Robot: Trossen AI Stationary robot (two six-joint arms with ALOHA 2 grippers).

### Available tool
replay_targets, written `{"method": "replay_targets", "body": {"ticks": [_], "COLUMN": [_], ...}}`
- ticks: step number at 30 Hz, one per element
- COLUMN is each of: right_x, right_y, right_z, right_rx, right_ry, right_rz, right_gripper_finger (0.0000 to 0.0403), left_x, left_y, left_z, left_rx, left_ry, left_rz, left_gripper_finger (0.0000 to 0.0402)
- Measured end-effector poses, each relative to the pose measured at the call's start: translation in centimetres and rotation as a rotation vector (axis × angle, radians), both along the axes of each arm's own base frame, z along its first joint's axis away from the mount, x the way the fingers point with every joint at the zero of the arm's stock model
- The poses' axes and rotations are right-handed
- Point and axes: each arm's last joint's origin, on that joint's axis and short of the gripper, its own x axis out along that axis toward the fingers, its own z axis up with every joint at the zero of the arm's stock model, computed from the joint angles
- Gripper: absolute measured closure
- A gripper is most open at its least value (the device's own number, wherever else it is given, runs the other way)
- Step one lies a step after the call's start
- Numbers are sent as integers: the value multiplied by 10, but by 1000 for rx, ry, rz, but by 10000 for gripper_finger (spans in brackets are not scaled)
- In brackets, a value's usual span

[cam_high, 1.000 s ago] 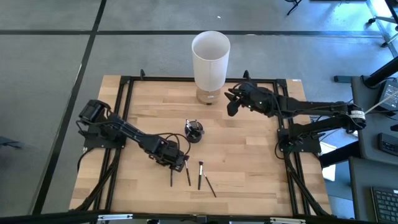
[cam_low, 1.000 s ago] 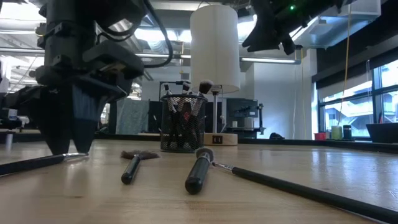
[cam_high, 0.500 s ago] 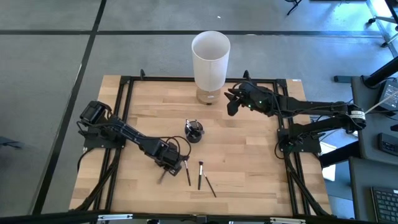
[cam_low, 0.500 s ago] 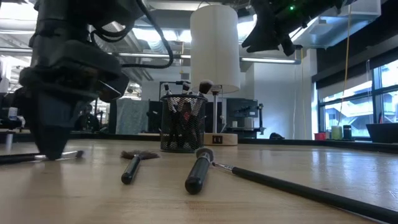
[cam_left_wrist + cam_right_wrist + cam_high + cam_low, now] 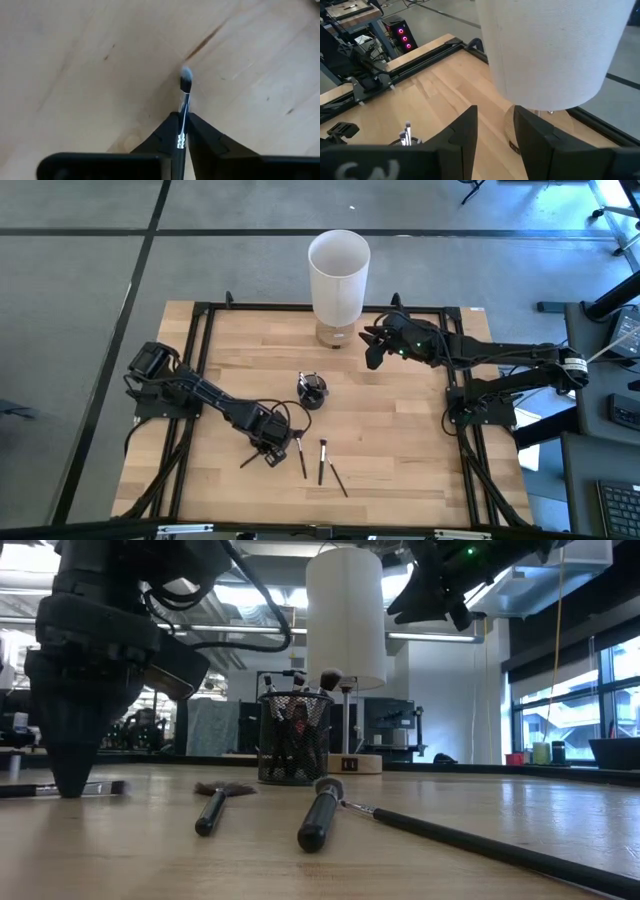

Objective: Put items in baskets/containers
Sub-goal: Put the black eyeshadow brush into the black pen holder

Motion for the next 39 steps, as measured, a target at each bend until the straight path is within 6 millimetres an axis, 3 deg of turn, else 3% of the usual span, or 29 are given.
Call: {"method": "replay_targets", "body": {"ticks": [3, 5, 10, 13, 18, 21, 24, 31, 39], "right_x": [0, 0, 0, 0, 0, 0, 0, 0, 0], "right_y": [0, 0, 0, 0, 0, 0, 0, 0, 0], "right_z": [0, 0, 1, 1, 1, 1, 2, 2, 1], "right_rx": [0, -1, -2, -2, -3, -9, -11, -29, -48], "right_ry": [0, -1, -5, -6, -7, -11, -16, -5, 18], "right_rz": [-1, -1, -1, -1, -1, -6, -7, -1, 7], "right_gripper_finger": [276, 276, 276, 276, 276, 276, 276, 276, 276], "left_x": [2, 11, 7, 2, -5, 1, 17, 68, 87], "left_y": [4, 4, 12, 20, 31, 37, 46, 55, 63], "left_z": [18, 43, 93, 127, 158, 158, 155, 140, 122], "left_rx": [82, 130, 352, 526, 845, 1020, 1090, 1085, 1051], "left_ry": [-52, -182, -368, -553, -711, -679, -690, -817, -841], "left_rz": [-15, -13, 1, 41, 69, 32, 91, 64, 70], "left_gripper_finger": [365, 366, 377, 377, 375, 376, 377, 375, 375]}}
